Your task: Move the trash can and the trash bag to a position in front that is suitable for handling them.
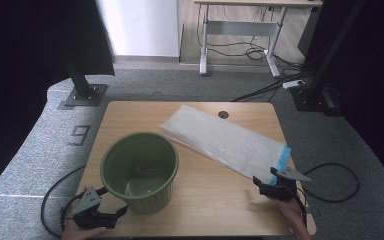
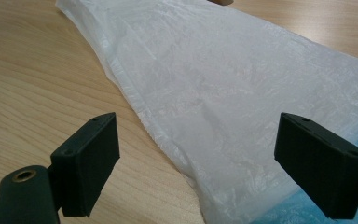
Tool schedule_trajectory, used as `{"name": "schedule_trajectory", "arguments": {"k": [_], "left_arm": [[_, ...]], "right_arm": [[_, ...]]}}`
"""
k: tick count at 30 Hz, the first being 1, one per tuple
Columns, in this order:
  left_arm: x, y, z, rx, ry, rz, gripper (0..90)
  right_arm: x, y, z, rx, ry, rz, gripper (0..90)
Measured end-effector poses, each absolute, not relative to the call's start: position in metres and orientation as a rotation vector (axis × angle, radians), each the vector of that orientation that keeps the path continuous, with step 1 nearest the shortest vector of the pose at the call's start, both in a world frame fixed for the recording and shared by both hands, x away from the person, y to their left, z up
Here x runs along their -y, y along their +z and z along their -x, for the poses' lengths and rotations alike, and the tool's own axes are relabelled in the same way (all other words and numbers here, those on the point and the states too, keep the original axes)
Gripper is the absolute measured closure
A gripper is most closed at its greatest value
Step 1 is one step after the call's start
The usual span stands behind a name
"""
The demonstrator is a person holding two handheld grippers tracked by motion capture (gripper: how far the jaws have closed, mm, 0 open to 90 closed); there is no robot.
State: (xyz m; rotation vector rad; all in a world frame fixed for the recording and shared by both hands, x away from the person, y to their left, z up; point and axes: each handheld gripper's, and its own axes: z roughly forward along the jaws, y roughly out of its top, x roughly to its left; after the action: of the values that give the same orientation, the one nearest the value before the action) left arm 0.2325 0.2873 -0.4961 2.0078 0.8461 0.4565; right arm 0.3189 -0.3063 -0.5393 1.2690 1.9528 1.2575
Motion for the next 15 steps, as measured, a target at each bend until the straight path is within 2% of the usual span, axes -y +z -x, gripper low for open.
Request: {"name": "schedule_trajectory", "arguments": {"k": [3,15], "left_arm": [[-0.279,-0.499,-0.238,-0.818,0.431,-2.029,3.8],[-0.26,-0.499,-0.259,-0.713,0.374,-2.047,7.4]], "right_arm": [[0.309,-0.539,-0.316,-1.945,1.26,-1.273,13.2],[0.312,-0.538,-0.31,-1.94,1.272,-1.284,13.5]]}}
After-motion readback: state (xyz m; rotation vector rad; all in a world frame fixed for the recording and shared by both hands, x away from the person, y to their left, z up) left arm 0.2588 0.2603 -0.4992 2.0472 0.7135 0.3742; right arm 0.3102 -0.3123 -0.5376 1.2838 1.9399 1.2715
